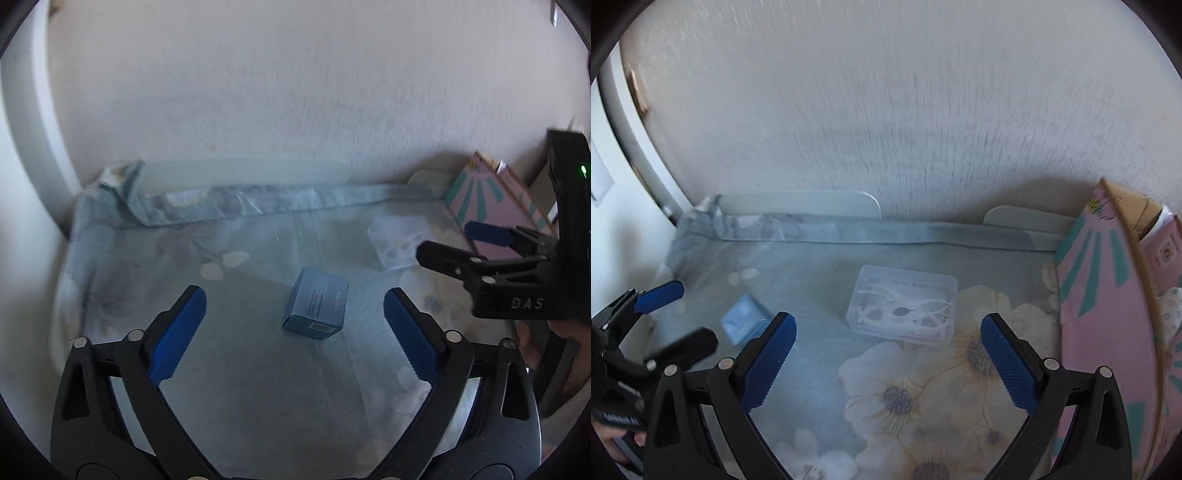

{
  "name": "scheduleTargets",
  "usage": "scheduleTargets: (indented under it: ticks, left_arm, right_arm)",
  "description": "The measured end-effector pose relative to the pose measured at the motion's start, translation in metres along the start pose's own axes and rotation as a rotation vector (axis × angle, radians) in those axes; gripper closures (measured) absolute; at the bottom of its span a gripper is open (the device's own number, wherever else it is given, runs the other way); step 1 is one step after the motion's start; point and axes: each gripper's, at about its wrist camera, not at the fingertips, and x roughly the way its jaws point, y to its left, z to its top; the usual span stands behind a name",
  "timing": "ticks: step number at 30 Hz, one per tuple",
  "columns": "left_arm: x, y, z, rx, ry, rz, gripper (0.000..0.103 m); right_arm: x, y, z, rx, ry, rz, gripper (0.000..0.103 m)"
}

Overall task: Organize objects
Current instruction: 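Grasp the blue PROYA box with the left tool while the right tool grasps the clear floss-pick box, then carry the PROYA box and clear floss-pick box over the cardboard box with both tools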

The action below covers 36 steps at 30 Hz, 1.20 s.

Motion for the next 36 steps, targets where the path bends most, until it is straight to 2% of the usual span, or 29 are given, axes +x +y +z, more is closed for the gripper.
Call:
scheduleTargets:
  ticks: [3, 6, 14, 16, 18, 19, 24, 36]
  left_arm:
    - [0.015, -0.001, -0.003, 0.008, 0.013, -0.015, 0.009]
    - [0.027, -0.003, -0.006, 0.022, 0.024, -0.030, 0.022]
    - [0.043, -0.011, -0.010, 0.073, 0.045, -0.040, 0.044]
    - [0.043, -0.012, -0.010, 0.088, 0.042, -0.036, 0.055]
    - [0.044, -0.013, -0.008, 0.101, 0.044, -0.033, 0.063]
    - [0.043, -0.013, -0.008, 0.106, 0.044, -0.033, 0.066]
    - [0.041, -0.015, -0.005, 0.129, 0.048, -0.032, 0.069]
    - [0.029, -0.016, -0.002, 0.096, 0.054, -0.056, 0.070]
  right_arm:
    - [0.015, -0.002, -0.002, 0.017, 0.012, -0.018, 0.003]
    - [0.028, -0.006, -0.005, 0.043, 0.025, -0.028, 0.003]
    - [0.044, -0.007, -0.006, 0.050, 0.026, -0.051, 0.004]
    - [0.045, -0.007, -0.005, 0.046, 0.022, -0.060, 0.008]
    - [0.048, -0.007, -0.003, 0.042, 0.033, -0.065, 0.021]
    - [0.048, -0.007, -0.003, 0.041, 0.036, -0.068, 0.023]
    - [0.048, -0.009, -0.002, 0.041, 0.037, -0.068, 0.025]
    - [0.039, -0.002, 0.007, 0.043, 0.032, -0.048, 0.026]
